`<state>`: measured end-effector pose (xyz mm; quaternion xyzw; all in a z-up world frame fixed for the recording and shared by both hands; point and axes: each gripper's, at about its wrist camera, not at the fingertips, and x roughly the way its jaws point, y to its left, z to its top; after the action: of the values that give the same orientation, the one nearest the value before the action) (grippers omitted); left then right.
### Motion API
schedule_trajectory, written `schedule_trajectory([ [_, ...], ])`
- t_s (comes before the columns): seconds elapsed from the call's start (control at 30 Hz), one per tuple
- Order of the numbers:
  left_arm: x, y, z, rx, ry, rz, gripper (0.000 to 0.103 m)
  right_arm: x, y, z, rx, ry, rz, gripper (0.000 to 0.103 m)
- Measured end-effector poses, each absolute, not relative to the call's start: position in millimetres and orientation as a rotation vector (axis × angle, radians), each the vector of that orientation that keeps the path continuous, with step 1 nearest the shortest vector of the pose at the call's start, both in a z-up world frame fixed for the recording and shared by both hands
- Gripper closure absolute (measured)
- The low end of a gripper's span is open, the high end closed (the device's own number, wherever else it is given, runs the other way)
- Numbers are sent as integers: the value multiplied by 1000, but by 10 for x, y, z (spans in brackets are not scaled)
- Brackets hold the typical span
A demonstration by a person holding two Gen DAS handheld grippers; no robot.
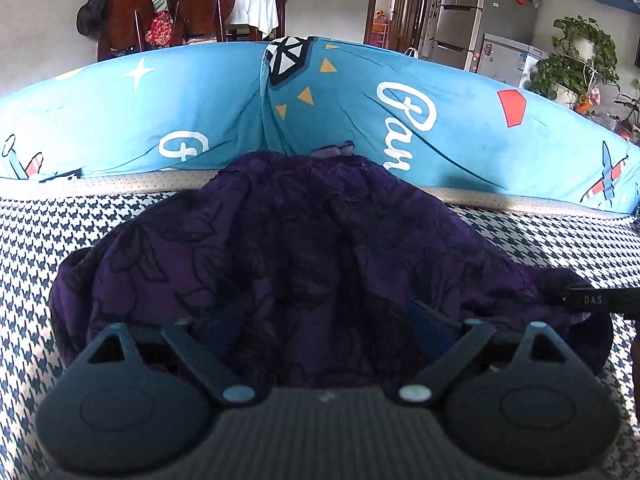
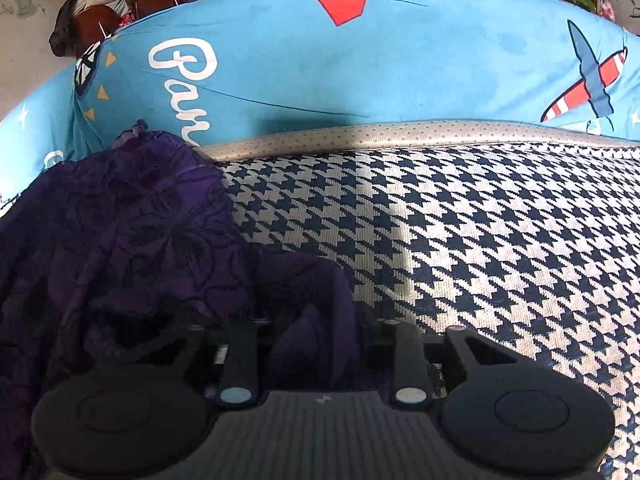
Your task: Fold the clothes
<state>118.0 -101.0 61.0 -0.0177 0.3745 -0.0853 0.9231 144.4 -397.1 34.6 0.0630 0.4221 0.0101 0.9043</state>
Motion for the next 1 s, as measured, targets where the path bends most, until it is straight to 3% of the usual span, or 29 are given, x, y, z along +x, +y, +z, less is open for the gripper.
schedule_trajectory([
  [0.37,1118,-917,765,-66,734,-197,11,822,-4130,1199,111,484,-416,86],
  [0.47,1067,-863,841,-68,712,-206,9,694,-4236,1312,95,409,-573,79],
  [0.57,1024,-765,913,-65,688,-192,4,592,-4312,1388,116,388,-622,77],
  [0.83,940,-423,1022,-62,662,-125,4,442,-4228,1353,228,465,-483,73],
  [1.0,927,-158,1017,-91,674,-89,3,435,-3955,1233,255,531,-325,65],
])
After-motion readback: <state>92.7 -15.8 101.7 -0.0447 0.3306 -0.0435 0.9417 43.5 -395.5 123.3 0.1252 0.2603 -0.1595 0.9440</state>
